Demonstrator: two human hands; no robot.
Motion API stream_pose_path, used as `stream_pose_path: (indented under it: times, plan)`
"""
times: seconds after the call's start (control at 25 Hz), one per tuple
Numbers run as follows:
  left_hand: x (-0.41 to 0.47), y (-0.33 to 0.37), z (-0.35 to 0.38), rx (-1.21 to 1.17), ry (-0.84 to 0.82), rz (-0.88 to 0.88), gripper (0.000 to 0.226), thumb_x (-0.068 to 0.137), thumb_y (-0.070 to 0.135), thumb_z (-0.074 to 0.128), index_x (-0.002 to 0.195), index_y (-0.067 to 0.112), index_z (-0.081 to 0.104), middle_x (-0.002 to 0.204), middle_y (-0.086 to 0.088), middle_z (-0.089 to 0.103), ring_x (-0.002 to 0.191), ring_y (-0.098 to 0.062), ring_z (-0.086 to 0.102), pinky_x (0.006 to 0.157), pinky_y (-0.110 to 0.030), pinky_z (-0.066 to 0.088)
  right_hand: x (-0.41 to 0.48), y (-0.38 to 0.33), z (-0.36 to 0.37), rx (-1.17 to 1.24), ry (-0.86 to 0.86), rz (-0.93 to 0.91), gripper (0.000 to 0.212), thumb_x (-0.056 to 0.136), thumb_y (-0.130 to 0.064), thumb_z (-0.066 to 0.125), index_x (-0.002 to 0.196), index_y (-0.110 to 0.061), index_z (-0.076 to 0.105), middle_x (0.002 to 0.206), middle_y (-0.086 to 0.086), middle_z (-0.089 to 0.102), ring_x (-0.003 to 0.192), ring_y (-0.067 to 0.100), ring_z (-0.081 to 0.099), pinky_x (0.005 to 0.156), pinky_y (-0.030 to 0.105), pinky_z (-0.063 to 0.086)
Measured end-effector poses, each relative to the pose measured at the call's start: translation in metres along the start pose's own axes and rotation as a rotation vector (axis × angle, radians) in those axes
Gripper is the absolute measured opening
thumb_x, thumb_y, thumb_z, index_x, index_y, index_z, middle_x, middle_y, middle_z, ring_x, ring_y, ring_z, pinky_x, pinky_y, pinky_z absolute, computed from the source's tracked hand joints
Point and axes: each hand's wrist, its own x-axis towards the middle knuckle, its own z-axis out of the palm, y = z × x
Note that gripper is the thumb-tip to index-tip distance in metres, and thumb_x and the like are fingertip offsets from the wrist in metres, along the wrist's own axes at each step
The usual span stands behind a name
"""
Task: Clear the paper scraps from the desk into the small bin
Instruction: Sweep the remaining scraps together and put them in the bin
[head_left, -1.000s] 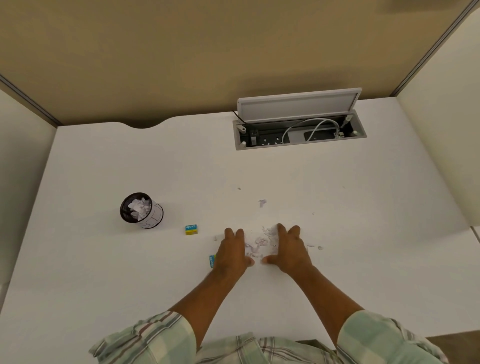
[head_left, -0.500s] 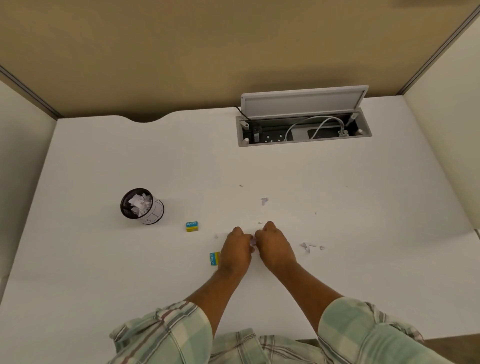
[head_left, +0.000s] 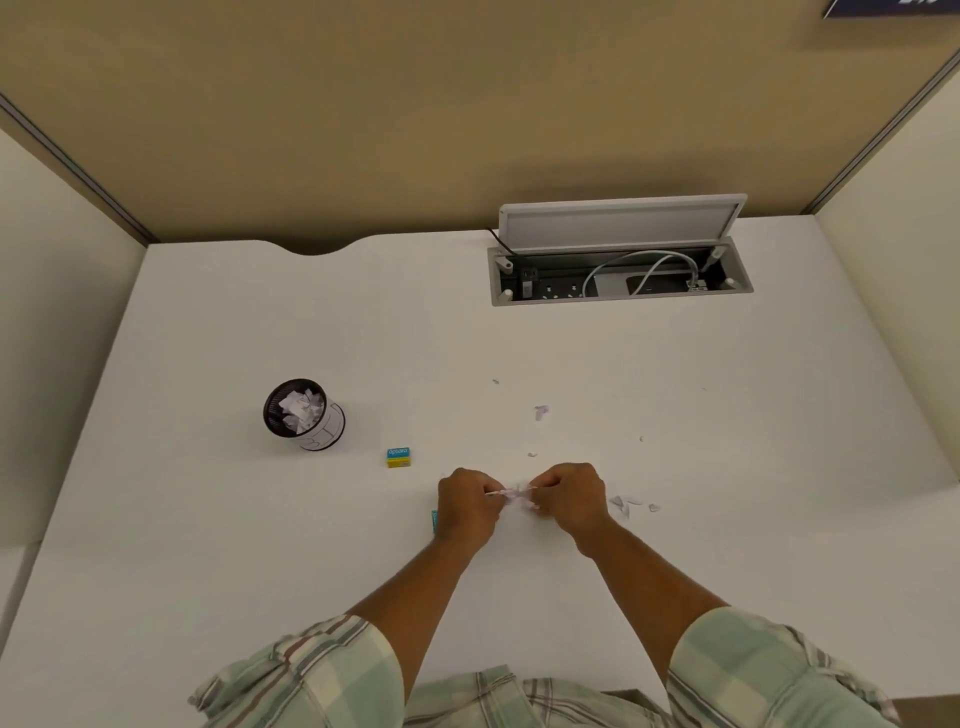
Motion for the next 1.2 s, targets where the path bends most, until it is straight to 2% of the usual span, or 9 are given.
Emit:
stream_pose_path:
  times: [0.08,0.2,0.28,0.36,0.56,0.76,0.92,1.04,1.2]
  plan:
    - [-0.004,0.0,-0.01,-0.168,0.033,-0.073,0.004,0.082,0.011,0.08,0.084,0.011,0.083,0.077,-0.005,0.078,0.064,-0.018,0.075,0.063,-0.029,0.063,-0.006,-0.003,-0.002,0.245,-0.049,0.048,0.011,0.068,0.004,0.085,0.068,-0.005,0.078,0.071,0.012,0.077,0.062,0.022,0.073,0.068,0.038,0.063]
    - [-0.008,-0.005,-0.033,-0.302,0.077,-0.116,0.008,0.082,0.008,0.079,0.085,0.015,0.083,0.076,0.002,0.076,0.062,-0.014,0.074,0.049,-0.016,0.053,-0.013,-0.021,0.0,0.457,-0.132,0.063,0.01,0.069,0.008,0.085,0.073,0.002,0.078,0.079,0.017,0.077,0.068,0.025,0.074,0.067,0.034,0.064]
    - [-0.008,-0.013,-0.054,-0.366,0.101,-0.137,0.009,0.082,0.009,0.079,0.085,0.016,0.082,0.077,0.001,0.077,0.064,-0.016,0.076,0.051,-0.023,0.056,-0.016,-0.04,0.004,0.521,-0.173,0.062,0.01,0.072,0.008,0.084,0.079,0.006,0.077,0.084,0.019,0.078,0.071,0.026,0.075,0.067,0.031,0.062]
    - [-0.009,-0.021,-0.079,-0.446,0.135,-0.141,0.01,0.08,0.008,0.079,0.083,0.017,0.082,0.077,0.002,0.079,0.062,-0.017,0.076,0.06,-0.03,0.063,-0.02,-0.064,0.015,0.57,-0.212,0.053,0.013,0.075,0.01,0.081,0.086,0.01,0.075,0.089,0.022,0.078,0.074,0.026,0.076,0.067,0.03,0.062]
    - [-0.014,-0.05,-0.146,-0.623,0.304,-0.17,0.008,0.079,0.011,0.08,0.081,0.019,0.082,0.075,0.002,0.08,0.063,-0.017,0.077,0.064,-0.028,0.061,-0.03,-0.143,0.061,0.626,-0.325,0.009,0.012,0.079,0.012,0.076,0.091,0.011,0.074,0.085,0.016,0.078,0.071,0.023,0.076,0.067,0.028,0.062]
    - [-0.013,-0.085,-0.21,-0.754,0.47,-0.187,0.007,0.076,0.015,0.084,0.078,0.022,0.083,0.074,0.0,0.079,0.063,-0.02,0.077,0.075,-0.038,0.065,-0.037,-0.22,0.122,0.449,-0.352,-0.156,0.01,0.079,0.01,0.078,0.078,0.0,0.077,0.077,0.011,0.078,0.069,0.023,0.075,0.065,0.028,0.062]
    - [-0.006,-0.107,-0.246,-0.742,0.56,-0.209,0.006,0.075,0.015,0.083,0.075,0.02,0.082,0.072,0.0,0.078,0.062,-0.019,0.076,0.076,-0.042,0.064,-0.032,-0.259,0.176,0.099,-0.281,-0.414,0.009,0.079,-0.001,0.079,0.079,-0.01,0.08,0.076,0.002,0.077,0.063,0.014,0.074,0.065,0.026,0.062]
    - [0.002,-0.118,-0.257,-0.688,0.6,-0.235,0.004,0.078,0.013,0.082,0.077,0.017,0.082,0.075,0.001,0.078,0.058,-0.016,0.076,0.073,-0.04,0.065,-0.022,-0.271,0.206,-0.253,-0.217,-0.587,0.007,0.083,-0.009,0.075,0.086,-0.012,0.081,0.084,-0.002,0.076,0.071,0.011,0.067,0.071,0.025,0.057]
    - [0.012,-0.123,-0.258,-0.618,0.599,-0.238,0.003,0.081,0.011,0.08,0.08,0.013,0.082,0.077,0.001,0.078,0.056,-0.013,0.074,0.062,-0.03,0.062,-0.012,-0.271,0.221,-0.56,-0.249,-0.688,0.013,0.085,-0.01,0.066,0.083,-0.008,0.078,0.085,0.005,0.076,0.078,0.021,0.069,0.073,0.033,0.059]
